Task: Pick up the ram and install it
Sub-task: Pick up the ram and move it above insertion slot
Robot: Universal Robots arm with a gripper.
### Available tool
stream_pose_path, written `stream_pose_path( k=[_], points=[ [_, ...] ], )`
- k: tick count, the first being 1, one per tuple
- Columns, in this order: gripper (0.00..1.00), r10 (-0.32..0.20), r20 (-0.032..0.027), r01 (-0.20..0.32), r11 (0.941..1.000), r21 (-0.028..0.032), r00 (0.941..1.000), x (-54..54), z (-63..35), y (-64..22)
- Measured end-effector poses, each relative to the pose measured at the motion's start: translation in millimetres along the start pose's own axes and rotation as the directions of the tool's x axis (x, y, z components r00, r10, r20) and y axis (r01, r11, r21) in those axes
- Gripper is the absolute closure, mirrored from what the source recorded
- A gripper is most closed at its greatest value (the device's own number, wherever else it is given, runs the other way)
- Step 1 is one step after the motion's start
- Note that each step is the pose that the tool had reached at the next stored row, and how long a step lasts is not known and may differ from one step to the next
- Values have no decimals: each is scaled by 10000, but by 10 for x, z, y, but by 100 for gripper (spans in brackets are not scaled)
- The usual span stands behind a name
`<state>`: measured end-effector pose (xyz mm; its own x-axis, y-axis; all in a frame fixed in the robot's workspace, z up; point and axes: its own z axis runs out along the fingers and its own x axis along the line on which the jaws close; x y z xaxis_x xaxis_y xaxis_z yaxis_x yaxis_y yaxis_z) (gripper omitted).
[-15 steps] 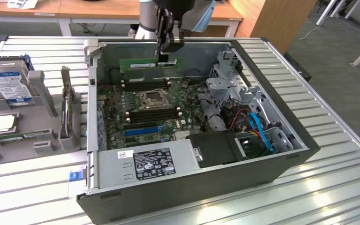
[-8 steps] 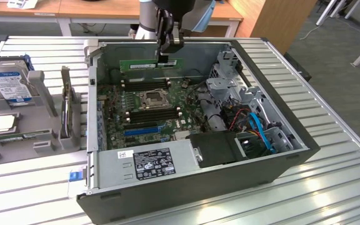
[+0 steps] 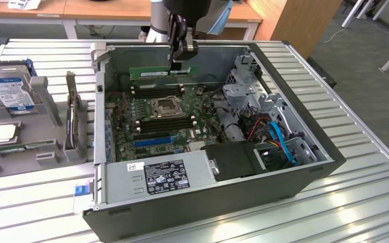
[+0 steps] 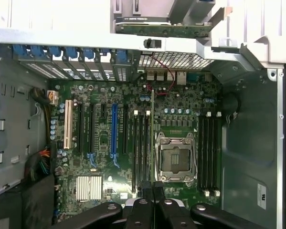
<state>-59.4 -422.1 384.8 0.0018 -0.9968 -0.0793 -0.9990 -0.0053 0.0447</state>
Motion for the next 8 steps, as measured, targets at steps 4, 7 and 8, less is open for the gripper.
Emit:
stream_pose_path(
  k=[4,7,8],
  points=[
    [89,0,-1,0,10000,-1,10000,2,26,-1],
    [89,0,0,0,10000,0,10000,4,45,-2],
    [89,0,-1,0,10000,0,10000,4,51,-2]
  ],
)
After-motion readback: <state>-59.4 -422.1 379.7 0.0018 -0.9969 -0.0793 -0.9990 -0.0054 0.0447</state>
